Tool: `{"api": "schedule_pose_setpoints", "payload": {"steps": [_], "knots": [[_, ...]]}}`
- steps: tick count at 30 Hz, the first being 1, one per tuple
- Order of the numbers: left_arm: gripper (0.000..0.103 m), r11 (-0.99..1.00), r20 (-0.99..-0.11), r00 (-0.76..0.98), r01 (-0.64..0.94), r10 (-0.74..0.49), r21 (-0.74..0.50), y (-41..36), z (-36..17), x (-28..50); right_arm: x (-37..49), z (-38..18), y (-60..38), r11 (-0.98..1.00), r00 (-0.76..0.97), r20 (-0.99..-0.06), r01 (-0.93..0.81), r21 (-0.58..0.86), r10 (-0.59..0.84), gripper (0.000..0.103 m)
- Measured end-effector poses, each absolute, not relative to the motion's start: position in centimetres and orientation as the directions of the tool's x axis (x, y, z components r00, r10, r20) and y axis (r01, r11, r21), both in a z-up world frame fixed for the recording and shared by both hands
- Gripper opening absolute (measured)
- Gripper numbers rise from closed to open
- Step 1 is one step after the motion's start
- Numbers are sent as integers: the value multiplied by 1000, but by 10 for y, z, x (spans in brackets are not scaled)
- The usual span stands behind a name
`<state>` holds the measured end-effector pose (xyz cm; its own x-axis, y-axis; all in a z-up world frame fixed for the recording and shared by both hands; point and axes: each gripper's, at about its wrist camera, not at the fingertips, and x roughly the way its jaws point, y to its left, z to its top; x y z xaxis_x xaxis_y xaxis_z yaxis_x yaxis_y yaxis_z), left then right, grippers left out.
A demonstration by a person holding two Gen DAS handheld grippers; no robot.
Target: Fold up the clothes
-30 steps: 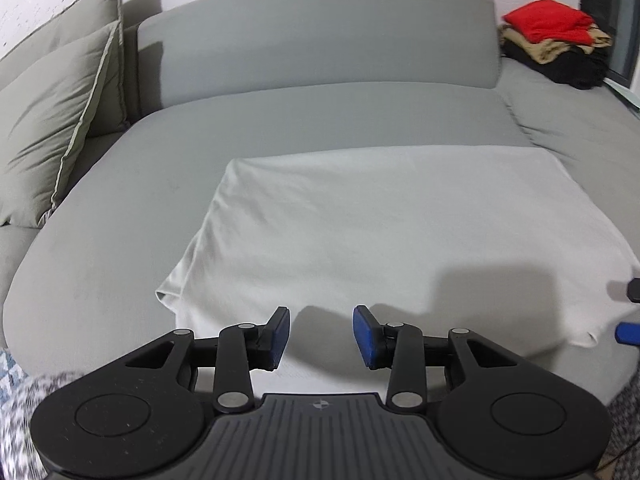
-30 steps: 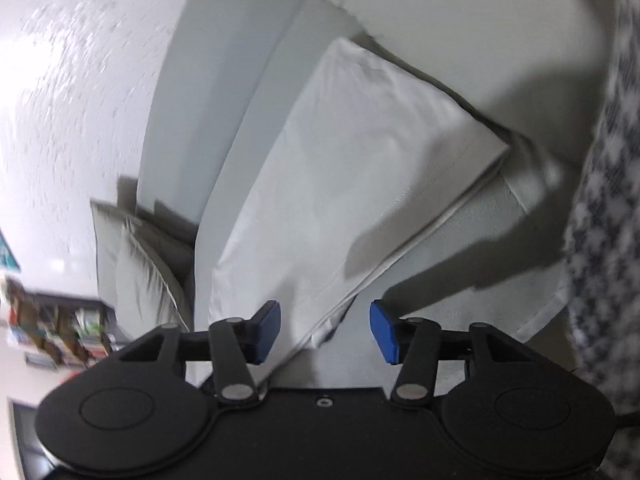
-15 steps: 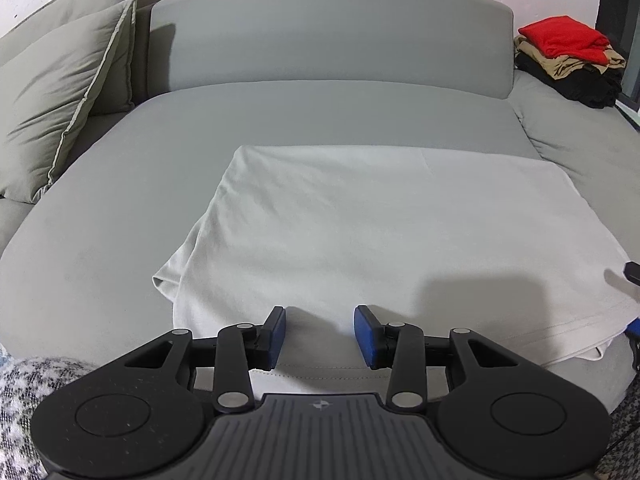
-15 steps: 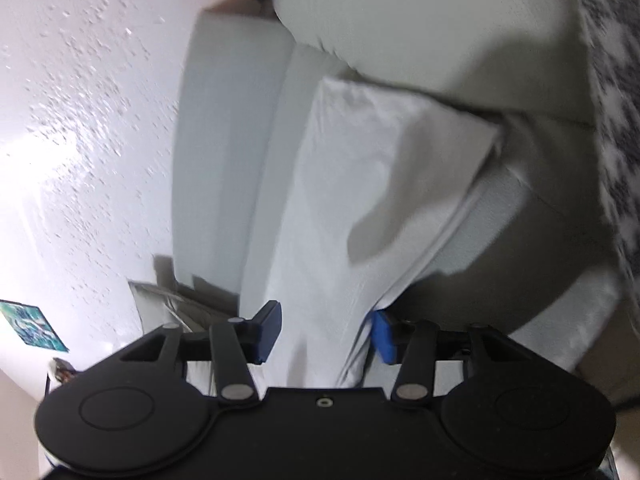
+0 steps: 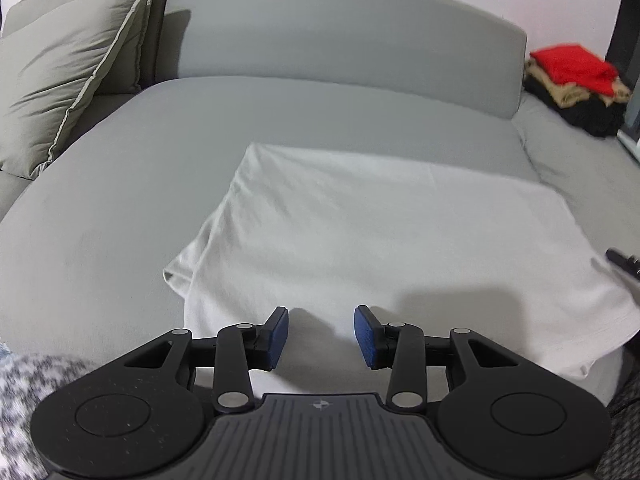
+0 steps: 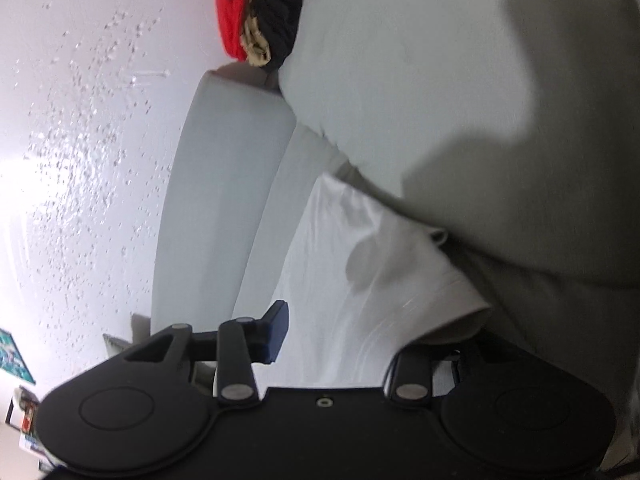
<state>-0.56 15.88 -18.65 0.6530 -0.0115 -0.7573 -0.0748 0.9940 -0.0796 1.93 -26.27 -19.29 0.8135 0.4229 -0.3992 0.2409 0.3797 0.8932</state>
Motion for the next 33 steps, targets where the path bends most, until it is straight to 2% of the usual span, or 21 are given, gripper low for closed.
{"api": "schedule_pose_setpoints", "payload": {"steps": [4, 6, 7, 8, 9, 11, 15, 17, 18, 19, 21, 23, 25, 27, 31, 33], "knots": [[38, 986, -753, 656, -150, 46, -71, 178, -183, 3, 27, -195, -267, 374, 821, -419, 275, 886, 388, 37], [32, 977, -785, 617, -198, 60, -81, 192, -189, 11, 30, -197, -268, 365, 820, -433, 299, 882, 373, 31], [19, 974, -805, 589, -216, 69, -74, 197, -194, 15, 31, -197, -269, 362, 820, -440, 310, 879, 367, 29], [17, 970, -824, 562, -233, 77, -68, 202, -199, 18, 32, -198, -270, 364, 817, -447, 317, 876, 364, 25], [18, 972, -830, 553, -228, 77, -62, 204, -200, 20, 32, -198, -270, 369, 813, -457, 326, 871, 361, 22], [19, 983, -840, 537, -182, 77, -26, 202, -199, 24, 33, -199, -270, 400, 795, -495, 351, 846, 350, 3], [20, 997, -843, 532, -52, 81, 63, 195, -192, 25, 42, -181, -257, 567, 759, -577, 344, 748, 301, 4], [23, 994, -814, 573, -4, 93, 111, 196, -182, 16, 48, -168, -247, 661, 736, -625, 336, 671, 260, 4], [27, 994, -799, 593, -13, 98, 112, 202, -178, 12, 51, -161, -243, 697, 728, -642, 330, 636, 241, 4], [35, 993, -784, 612, -23, 102, 112, 209, -174, 8, 53, -155, -238, 731, 721, -656, 323, 602, 222, 4], [35, 993, -753, 649, -42, 112, 112, 222, -166, 1, 55, -140, -225, 792, 724, -666, 294, 535, 180, 4], [32, 994, -753, 650, -92, 104, 58, 238, -169, -3, 57, -122, -205, 846, 737, -660, 252, 469, 146, 4], [32, 989, -751, 659, -136, 51, -52, 254, -169, -6, 57, -104, -181, 894, 754, -646, 200, 402, 122, 4], [32, 976, -730, 683, -183, 37, -122, 266, -167, -11, 57, -79, -147, 941, 783, -609, 98, 323, 127, 4], [30, 937, -711, 703, -256, 12, -237, 286, -169, -17, 46, -36, -65, 974, 817, -531, -162, 160, 224, 4], [29, 919, -709, 705, -286, 11, -270, 293, -170, -18, 39, -25, -26, 954, 801, -522, -280, 105, 292, 4]]}}
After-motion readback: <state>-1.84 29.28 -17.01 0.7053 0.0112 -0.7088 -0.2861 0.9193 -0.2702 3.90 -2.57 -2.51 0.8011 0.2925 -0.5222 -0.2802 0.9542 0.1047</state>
